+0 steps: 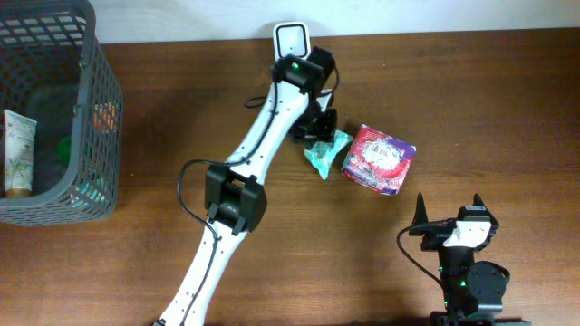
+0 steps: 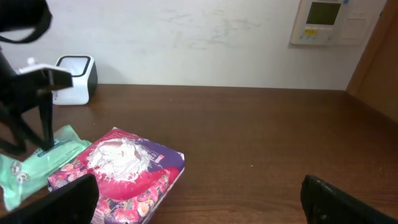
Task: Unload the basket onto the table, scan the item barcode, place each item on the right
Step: 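Place mint wipes pack left of pink box, return to basket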
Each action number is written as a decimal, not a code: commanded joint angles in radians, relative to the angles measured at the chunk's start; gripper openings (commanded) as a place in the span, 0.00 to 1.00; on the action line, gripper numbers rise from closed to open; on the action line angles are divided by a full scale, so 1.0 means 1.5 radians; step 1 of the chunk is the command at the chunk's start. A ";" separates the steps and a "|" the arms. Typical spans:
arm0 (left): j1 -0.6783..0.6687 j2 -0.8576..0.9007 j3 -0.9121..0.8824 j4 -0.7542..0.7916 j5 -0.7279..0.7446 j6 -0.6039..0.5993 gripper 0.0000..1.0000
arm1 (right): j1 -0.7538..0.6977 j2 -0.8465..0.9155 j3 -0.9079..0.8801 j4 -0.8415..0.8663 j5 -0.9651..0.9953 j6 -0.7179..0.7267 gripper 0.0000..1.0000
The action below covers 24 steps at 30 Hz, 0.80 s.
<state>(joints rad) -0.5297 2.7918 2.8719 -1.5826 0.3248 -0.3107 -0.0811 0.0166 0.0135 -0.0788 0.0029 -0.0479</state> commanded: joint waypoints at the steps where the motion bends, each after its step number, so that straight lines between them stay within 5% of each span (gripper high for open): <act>1: 0.028 -0.008 0.106 -0.040 0.011 0.039 1.00 | -0.003 -0.003 -0.005 -0.002 0.006 0.005 0.99; 8: 0.129 -0.186 0.178 -0.061 -0.003 0.042 0.99 | -0.003 -0.003 -0.005 -0.002 0.006 0.005 0.99; 14: 0.373 -0.384 0.178 -0.070 -0.060 0.044 0.99 | -0.003 -0.003 -0.005 -0.002 0.006 0.005 0.99; 19: 0.580 -0.407 0.162 -0.070 -0.151 0.066 0.99 | -0.003 -0.003 -0.005 -0.002 0.006 0.005 0.99; 24: 0.675 -0.403 0.076 -0.007 -0.314 0.068 1.00 | -0.003 -0.003 -0.005 -0.002 0.006 0.005 0.99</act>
<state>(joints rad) 0.4324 2.1750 3.0558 -1.6463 0.0048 -0.2272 -0.0811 0.0166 0.0135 -0.0784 0.0032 -0.0486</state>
